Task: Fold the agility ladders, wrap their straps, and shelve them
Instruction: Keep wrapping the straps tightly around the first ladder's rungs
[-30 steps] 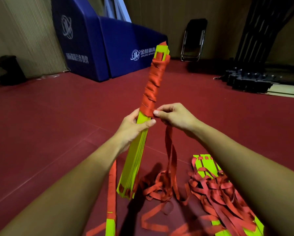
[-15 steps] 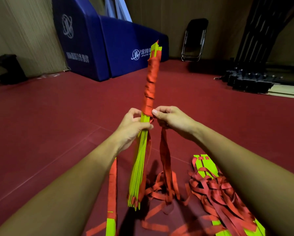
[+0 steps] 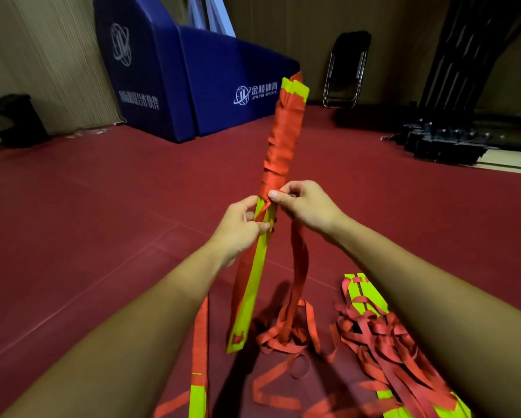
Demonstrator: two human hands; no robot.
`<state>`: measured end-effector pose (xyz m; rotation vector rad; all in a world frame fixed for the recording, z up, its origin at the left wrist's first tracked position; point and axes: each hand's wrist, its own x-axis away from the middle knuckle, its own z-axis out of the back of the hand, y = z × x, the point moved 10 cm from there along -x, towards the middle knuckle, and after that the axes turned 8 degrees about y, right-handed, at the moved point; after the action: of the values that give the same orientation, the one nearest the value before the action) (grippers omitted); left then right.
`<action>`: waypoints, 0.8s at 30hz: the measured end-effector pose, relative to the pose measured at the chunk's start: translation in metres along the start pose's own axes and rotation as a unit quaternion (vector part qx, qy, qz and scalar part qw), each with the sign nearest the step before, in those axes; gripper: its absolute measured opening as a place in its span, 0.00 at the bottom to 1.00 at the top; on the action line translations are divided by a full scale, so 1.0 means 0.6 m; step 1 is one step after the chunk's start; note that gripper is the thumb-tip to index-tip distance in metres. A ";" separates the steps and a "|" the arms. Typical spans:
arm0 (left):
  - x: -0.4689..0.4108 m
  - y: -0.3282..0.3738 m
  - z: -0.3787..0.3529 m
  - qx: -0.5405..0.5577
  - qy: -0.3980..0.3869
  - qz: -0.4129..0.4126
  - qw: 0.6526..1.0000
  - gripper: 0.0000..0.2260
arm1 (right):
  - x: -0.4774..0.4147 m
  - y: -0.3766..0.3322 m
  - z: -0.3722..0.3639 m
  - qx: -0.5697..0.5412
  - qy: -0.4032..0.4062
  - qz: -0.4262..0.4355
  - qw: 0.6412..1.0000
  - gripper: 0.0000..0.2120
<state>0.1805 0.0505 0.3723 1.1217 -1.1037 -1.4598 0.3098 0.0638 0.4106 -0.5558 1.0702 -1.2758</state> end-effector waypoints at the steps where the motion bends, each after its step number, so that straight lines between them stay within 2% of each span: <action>1: -0.002 -0.002 0.001 0.008 0.004 0.007 1.000 0.20 | -0.003 0.004 0.002 0.029 0.013 -0.002 0.999 0.14; 6: -0.004 -0.003 0.001 0.032 0.016 0.024 0.999 0.21 | -0.004 0.011 0.019 0.117 0.073 -0.033 0.990 0.22; 8: -0.003 -0.002 0.002 0.041 0.020 0.025 0.999 0.20 | 0.000 0.011 0.019 0.086 0.053 -0.043 0.994 0.22; 11: 0.000 0.000 0.001 0.047 0.010 0.025 0.999 0.19 | 0.011 0.006 0.007 -0.031 -0.002 -0.044 0.999 0.18; 13: -0.001 0.008 0.000 -0.032 0.012 -0.007 0.999 0.19 | 0.012 0.002 0.007 -0.046 0.002 -0.037 0.998 0.18; 15: -0.004 0.012 0.002 -0.157 0.042 -0.037 0.986 0.23 | 0.011 -0.002 0.008 -0.029 0.022 -0.033 0.999 0.20; 19: 0.009 0.015 0.036 -0.378 0.160 -0.013 0.912 0.26 | 0.007 -0.008 0.024 0.060 0.094 -0.030 0.993 0.23; 21: 0.014 0.018 0.040 -0.420 0.179 -0.007 0.890 0.26 | 0.005 -0.003 0.034 0.097 0.131 -0.044 0.986 0.24; 24: 0.007 0.019 0.028 -0.412 0.149 -0.027 0.899 0.21 | 0.007 0.001 0.029 0.096 0.115 -0.053 0.987 0.22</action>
<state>0.1654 0.0466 0.3860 0.7150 -0.1729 -1.5048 0.3250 0.0563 0.4162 -0.3278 1.1022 -1.5461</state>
